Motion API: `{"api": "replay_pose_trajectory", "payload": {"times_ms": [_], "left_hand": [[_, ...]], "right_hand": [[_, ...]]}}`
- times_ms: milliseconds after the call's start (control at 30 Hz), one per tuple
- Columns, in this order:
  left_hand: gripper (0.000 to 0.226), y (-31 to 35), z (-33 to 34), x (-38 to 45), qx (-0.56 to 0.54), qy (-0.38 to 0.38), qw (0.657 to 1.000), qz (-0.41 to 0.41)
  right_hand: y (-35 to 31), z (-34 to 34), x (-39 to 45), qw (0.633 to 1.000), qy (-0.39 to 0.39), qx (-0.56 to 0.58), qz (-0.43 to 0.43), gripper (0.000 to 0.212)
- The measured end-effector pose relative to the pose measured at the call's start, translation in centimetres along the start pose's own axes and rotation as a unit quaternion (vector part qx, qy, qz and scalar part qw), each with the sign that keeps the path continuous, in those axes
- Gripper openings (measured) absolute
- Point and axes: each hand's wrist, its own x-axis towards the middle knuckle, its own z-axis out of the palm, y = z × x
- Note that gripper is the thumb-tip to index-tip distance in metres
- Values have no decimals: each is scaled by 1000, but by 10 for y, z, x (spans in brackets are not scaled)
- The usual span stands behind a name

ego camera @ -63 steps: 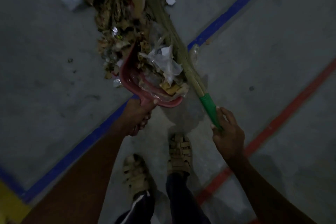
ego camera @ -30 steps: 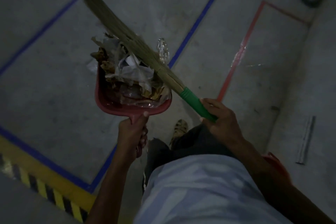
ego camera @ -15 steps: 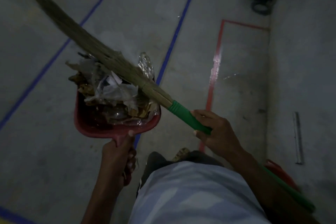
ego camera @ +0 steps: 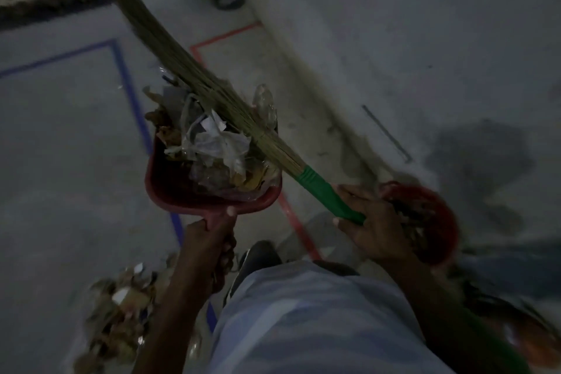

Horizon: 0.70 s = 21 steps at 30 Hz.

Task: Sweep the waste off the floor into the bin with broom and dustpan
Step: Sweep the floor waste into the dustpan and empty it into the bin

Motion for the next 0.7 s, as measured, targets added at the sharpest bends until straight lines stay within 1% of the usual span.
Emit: {"api": "replay_pose_trajectory", "payload": {"times_ms": [67, 133, 233, 367, 500, 633, 700], "left_hand": [[49, 20, 15, 32, 37, -58, 998, 8], [49, 43, 32, 58, 70, -115, 991, 22], [46, 71, 56, 87, 121, -193, 973, 29], [45, 96, 89, 117, 187, -285, 940, 22], [41, 98, 122, 135, 244, -364, 899, 19], [43, 81, 163, 141, 281, -433, 856, -1], [44, 69, 185, 136, 301, -460, 836, -4]], "right_hand": [[3, -4, -1, 997, 72, -17, 34, 62], [7, -5, -2, 989, 123, -38, 76, 62], [6, -1, -10, 972, 178, -62, 142, 65], [3, 6, -23, 948, 245, -57, 196, 65], [0, 14, -50, 914, 300, -56, 268, 66], [2, 10, -83, 886, 332, -79, 315, 65], [10, 6, -103, 863, 347, -87, 357, 62]]}}
